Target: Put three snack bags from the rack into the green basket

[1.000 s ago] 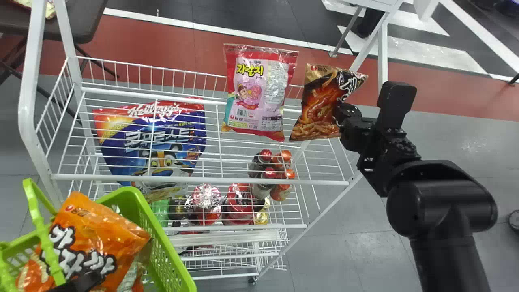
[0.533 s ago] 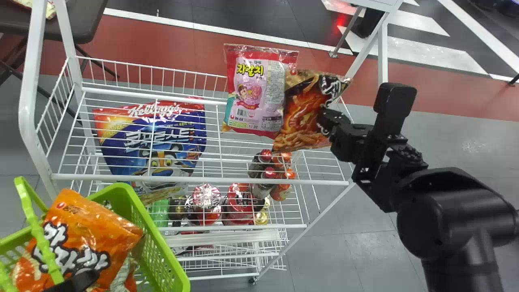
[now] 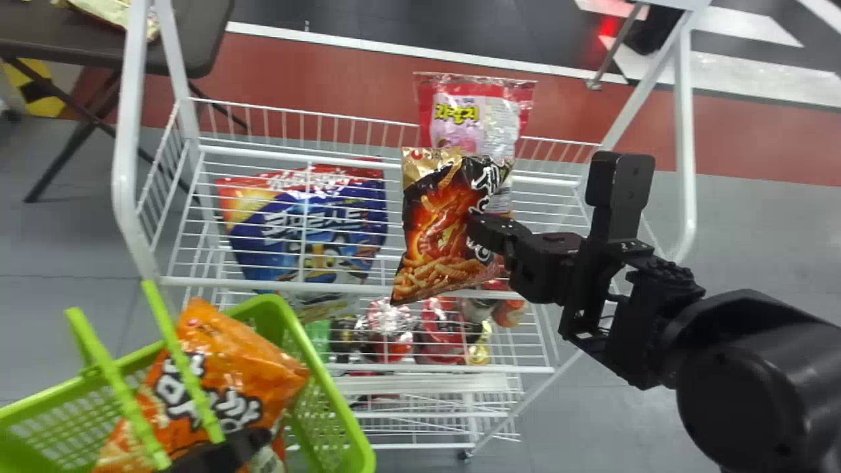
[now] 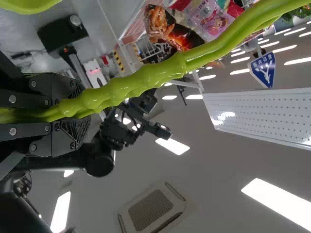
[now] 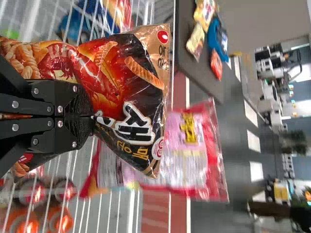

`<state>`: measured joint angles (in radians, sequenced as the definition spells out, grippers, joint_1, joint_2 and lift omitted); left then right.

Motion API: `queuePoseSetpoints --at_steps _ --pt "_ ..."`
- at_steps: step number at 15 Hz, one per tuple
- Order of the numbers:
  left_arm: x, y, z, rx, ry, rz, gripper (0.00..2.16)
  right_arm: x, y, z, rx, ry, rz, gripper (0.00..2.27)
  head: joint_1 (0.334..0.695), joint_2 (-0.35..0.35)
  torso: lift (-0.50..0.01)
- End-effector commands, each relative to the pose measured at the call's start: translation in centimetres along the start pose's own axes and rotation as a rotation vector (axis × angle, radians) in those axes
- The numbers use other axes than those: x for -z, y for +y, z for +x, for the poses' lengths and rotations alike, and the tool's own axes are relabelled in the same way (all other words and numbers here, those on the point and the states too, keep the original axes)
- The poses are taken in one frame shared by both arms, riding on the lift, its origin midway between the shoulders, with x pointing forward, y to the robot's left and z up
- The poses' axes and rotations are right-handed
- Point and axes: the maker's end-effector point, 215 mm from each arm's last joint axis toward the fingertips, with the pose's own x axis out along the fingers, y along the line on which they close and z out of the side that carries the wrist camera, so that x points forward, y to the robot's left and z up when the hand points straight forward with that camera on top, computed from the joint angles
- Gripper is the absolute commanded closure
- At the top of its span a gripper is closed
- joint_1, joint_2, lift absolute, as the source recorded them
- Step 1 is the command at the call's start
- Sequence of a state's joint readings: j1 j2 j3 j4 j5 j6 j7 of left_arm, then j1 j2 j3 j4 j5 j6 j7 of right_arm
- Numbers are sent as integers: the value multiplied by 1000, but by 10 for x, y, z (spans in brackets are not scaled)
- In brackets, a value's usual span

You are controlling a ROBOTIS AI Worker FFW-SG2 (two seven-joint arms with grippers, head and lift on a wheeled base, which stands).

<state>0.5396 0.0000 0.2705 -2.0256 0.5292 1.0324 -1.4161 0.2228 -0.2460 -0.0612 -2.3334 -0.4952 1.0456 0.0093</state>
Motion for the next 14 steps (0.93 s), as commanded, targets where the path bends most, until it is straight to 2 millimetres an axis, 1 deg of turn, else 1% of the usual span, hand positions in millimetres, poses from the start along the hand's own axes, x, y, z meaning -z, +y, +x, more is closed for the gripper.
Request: queuePoseSetpoints --at_steps 1,2,5,7,9,11,12,14 --pt "6 1 8 -4 19 25 2148 3 41 11 -64 2 1 2246 695 -177 0" --pt "8 2 11 -9 29 33 2148 4 53 16 -78 3 -2 2246 695 -140 0" --pt "10 -2 19 4 42 40 2148 10 86 29 -108 4 -36 2246 695 -95 0" --pt "13 -2 22 1 54 41 2148 14 108 33 -131 9 -50 2246 695 -65 0" --pt "15 1 26 -13 70 47 2148 18 126 33 -156 14 -48 2246 695 -29 0" --pt "16 5 26 -28 74 45 2148 27 151 31 -196 41 -41 2246 695 -8 0" --pt "16 6 25 -32 73 47 2148 32 163 29 -219 60 -40 2246 695 2 0" --pt "13 7 26 -36 72 51 2148 42 181 21 -261 97 -42 2246 695 49 0"
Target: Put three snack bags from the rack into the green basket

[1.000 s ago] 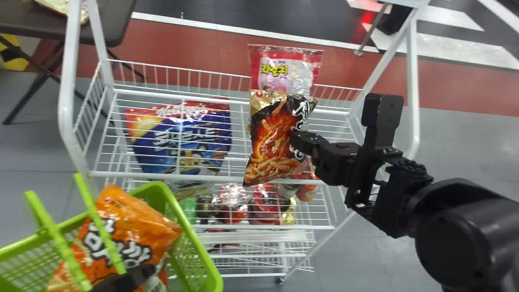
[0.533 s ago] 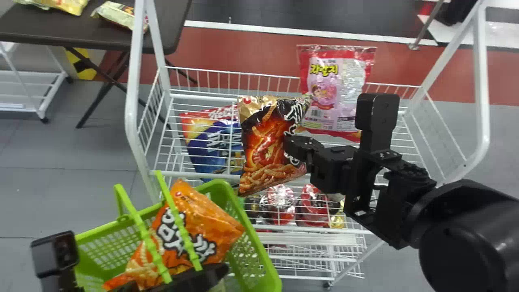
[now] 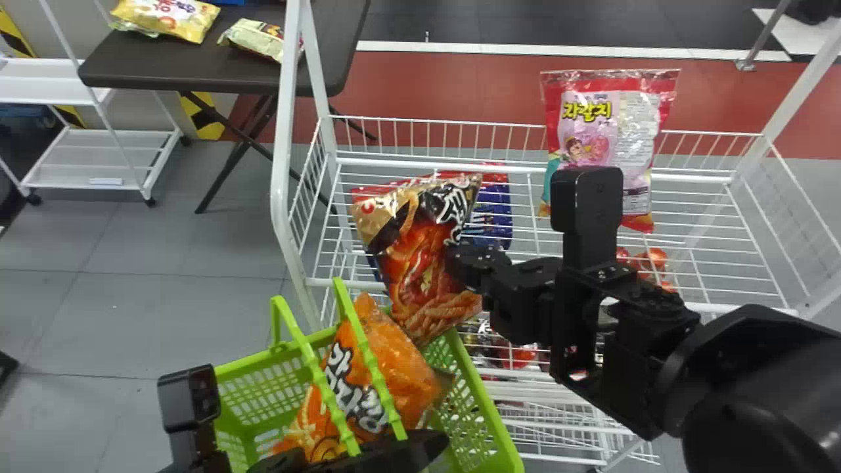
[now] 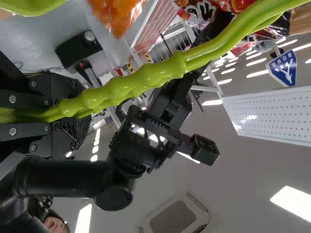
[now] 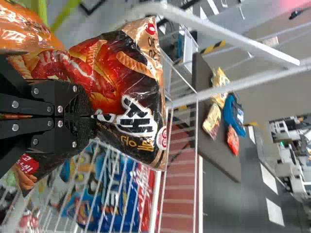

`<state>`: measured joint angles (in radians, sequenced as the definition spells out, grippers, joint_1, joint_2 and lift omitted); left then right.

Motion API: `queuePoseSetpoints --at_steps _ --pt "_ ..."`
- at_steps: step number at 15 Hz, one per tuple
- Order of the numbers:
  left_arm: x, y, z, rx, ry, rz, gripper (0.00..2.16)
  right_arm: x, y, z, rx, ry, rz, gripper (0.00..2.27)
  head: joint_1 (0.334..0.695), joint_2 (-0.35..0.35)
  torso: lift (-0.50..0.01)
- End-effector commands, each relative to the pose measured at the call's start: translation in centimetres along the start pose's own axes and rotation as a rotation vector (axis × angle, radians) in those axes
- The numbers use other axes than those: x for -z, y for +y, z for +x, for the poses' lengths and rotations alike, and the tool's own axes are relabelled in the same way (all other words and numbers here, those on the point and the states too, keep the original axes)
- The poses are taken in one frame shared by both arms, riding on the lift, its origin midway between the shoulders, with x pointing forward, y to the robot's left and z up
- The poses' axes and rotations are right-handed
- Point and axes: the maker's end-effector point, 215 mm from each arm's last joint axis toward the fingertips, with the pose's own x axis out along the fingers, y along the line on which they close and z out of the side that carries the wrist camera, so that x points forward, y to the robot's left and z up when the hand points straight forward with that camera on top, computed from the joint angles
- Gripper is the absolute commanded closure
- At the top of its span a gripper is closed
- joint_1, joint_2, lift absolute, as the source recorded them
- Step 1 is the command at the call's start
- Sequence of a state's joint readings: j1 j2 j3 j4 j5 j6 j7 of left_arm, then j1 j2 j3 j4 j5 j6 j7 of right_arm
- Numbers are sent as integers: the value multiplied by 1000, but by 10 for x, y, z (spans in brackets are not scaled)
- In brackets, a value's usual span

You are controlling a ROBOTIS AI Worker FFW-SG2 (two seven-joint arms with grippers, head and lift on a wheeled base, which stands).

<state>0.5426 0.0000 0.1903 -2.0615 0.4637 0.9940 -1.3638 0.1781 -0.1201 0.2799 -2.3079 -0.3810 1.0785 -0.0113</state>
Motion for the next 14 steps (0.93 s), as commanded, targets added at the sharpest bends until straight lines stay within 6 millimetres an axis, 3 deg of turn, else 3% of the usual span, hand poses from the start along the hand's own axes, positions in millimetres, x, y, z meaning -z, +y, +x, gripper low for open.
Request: queuePoseSetpoints --at_steps 1,3,7,14 --pt "-3 1 0 -3 -5 4 2148 13 25 -4 -63 47 14 2246 695 63 0" --pt "-4 1 -1 -4 -7 6 2148 31 34 -9 -95 105 20 2246 695 91 0" --pt "-10 3 -3 -12 -16 15 2148 43 43 -16 -138 151 49 2246 695 129 0" --pt "-27 1 -15 -11 -63 61 2148 98 62 -42 -218 316 104 2246 695 163 0"
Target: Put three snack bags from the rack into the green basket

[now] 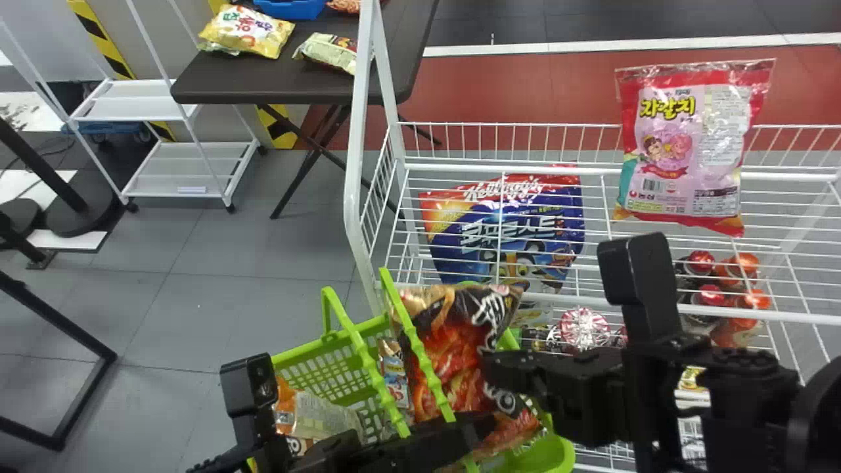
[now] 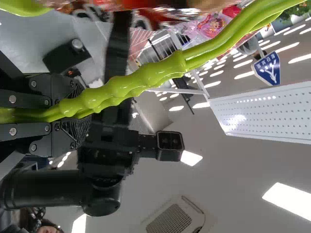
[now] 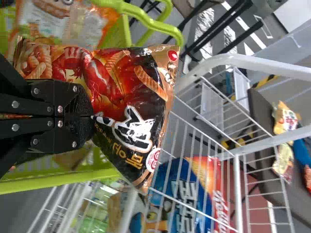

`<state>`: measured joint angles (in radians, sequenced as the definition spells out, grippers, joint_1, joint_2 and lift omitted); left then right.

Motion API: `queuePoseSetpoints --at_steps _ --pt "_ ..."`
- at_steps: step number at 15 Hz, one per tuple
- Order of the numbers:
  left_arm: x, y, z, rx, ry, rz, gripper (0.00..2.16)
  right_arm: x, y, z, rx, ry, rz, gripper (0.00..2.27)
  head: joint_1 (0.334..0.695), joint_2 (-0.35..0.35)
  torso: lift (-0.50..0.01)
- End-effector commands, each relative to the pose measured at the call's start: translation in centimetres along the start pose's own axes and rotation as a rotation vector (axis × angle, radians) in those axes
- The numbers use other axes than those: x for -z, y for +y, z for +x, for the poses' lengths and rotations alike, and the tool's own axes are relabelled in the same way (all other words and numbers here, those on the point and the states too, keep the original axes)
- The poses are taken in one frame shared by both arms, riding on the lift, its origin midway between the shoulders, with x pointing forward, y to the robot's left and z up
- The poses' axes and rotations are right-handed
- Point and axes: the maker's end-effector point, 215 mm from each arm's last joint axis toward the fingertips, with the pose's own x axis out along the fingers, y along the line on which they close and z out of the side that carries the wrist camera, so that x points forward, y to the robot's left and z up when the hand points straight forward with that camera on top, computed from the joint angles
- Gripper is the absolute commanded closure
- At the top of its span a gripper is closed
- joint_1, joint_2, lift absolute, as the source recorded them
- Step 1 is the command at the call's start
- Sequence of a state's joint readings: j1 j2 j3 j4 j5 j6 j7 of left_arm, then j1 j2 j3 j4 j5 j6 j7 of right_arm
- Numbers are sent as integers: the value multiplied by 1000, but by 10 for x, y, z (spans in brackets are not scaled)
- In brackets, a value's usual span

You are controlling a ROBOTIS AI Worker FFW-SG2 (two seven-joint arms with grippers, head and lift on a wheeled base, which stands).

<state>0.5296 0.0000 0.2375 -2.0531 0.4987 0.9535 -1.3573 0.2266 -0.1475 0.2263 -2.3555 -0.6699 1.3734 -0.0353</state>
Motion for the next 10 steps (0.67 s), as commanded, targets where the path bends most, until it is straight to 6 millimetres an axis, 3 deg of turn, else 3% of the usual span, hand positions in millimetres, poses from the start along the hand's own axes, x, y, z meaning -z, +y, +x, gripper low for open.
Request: queuePoseSetpoints --at_steps 1,4,5,7,10 --pt "-6 -1 -3 2 -17 7 2148 18 10 0 -32 44 13 2246 695 171 0" --pt "-7 -3 -4 10 -21 7 2148 31 8 4 -38 71 34 2159 695 205 0" --pt "-8 -2 -4 10 -23 6 2148 30 8 7 -52 63 47 1679 695 209 0" --pt "-7 -3 -4 12 -24 5 2148 27 6 7 -86 49 91 -2 695 216 0" --pt "-6 -4 -7 13 -28 0 2148 14 -9 0 -152 -3 209 26 695 212 0"
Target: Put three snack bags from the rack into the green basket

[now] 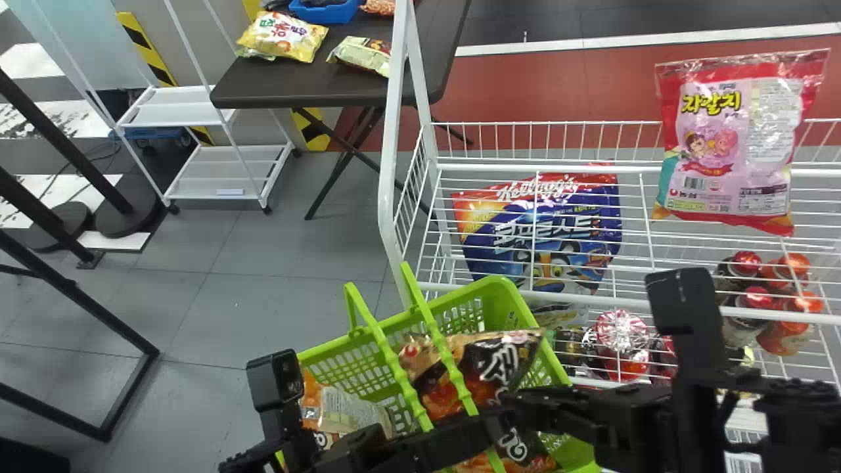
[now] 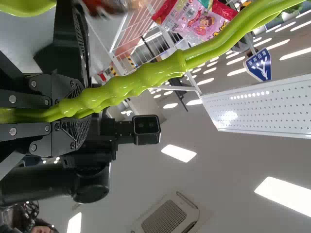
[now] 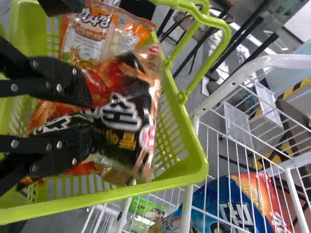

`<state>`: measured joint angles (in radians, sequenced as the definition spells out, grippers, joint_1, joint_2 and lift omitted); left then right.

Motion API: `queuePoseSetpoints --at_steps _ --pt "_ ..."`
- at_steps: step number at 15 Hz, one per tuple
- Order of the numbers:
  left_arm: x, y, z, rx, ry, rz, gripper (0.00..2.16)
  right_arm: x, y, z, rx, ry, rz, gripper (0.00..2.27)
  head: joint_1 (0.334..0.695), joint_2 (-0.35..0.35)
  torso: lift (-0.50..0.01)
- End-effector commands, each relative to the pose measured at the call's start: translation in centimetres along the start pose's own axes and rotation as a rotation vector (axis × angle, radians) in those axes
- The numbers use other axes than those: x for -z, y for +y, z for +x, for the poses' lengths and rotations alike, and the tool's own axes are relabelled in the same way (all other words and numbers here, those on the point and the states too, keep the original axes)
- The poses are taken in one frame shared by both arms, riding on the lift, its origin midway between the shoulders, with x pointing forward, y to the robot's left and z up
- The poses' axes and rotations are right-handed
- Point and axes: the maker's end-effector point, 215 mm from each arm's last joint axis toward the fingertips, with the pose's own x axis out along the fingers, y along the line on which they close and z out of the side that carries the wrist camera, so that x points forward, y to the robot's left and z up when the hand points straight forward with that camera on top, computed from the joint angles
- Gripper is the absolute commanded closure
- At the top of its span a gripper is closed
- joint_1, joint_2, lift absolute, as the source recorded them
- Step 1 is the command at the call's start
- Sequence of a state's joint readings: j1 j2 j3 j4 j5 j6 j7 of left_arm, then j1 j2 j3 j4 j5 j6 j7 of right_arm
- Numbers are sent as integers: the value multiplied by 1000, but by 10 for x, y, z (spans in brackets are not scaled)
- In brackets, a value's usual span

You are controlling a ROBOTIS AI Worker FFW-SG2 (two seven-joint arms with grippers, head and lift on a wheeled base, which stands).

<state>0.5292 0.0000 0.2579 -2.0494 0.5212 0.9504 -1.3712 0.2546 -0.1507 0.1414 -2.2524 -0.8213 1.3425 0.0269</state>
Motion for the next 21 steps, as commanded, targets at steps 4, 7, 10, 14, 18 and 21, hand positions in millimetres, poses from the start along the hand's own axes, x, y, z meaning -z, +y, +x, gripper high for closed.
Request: queuePoseSetpoints --at_steps 4,7,10,14,18,21 --pt "1 -4 0 7 -4 -2 2148 -62 -23 -32 -143 -191 167 33 695 177 0" --pt "4 -6 -1 9 -2 -3 2148 -116 -63 -67 -66 -364 108 33 695 124 0" --pt "4 -7 -2 7 -2 -4 2148 -153 -124 -99 162 -549 -57 53 695 17 0" --pt "10 1 -2 -32 29 12 2148 -171 -174 -155 407 -813 -298 66 695 -127 0" --pt "19 4 -1 -69 70 24 2148 -132 -188 -197 504 -968 -411 66 695 -241 0" --pt "26 1 5 -75 105 22 2148 -98 -191 -210 552 -1020 -442 66 695 -294 0"
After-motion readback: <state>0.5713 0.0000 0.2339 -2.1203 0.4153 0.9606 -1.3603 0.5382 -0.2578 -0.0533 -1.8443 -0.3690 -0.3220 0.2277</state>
